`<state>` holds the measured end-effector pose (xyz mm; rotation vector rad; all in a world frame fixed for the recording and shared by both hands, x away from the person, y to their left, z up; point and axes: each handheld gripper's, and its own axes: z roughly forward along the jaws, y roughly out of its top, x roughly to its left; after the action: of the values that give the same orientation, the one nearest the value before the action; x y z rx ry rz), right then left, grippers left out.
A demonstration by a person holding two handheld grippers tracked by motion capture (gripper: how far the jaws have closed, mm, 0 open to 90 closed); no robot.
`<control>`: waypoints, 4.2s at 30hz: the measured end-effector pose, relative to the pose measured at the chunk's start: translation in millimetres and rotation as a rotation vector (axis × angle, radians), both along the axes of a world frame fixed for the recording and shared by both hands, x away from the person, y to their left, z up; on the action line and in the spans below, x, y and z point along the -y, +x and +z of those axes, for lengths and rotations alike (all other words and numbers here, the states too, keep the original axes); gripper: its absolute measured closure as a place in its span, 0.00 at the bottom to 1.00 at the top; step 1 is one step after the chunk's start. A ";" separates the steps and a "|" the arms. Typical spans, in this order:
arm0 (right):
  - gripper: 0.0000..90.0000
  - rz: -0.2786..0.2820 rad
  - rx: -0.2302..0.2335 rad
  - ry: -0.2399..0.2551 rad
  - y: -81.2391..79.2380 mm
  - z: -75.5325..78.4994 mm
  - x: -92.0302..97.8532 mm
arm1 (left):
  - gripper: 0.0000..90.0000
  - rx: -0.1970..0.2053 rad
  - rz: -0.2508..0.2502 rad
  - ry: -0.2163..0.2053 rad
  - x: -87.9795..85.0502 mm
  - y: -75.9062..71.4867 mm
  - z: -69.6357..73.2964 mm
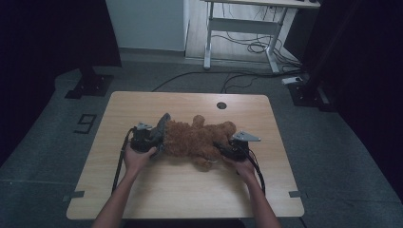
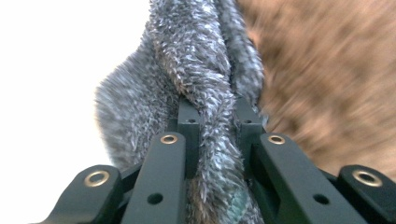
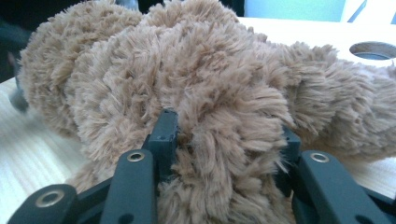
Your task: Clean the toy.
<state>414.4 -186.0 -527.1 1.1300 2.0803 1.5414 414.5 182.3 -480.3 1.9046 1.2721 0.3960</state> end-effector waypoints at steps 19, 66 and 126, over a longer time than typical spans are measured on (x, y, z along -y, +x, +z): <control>0.64 0.037 0.070 -0.050 -34.7 -7.4 1.3 | 0.85 0.061 -0.140 0.025 80.7 8.6 35.2; 0.69 0.061 0.030 -0.060 -63.2 -15.3 9.0 | 0.87 0.162 -0.260 -0.002 137.5 -43.1 34.7; 0.69 0.082 0.009 -0.049 -66.4 -19.3 12.2 | 0.88 0.123 -0.366 0.075 218.4 -23.6 26.4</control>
<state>348.0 -198.2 -546.4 1.0309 2.1718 1.5205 390.9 -36.1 -453.8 2.0898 0.8159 0.3646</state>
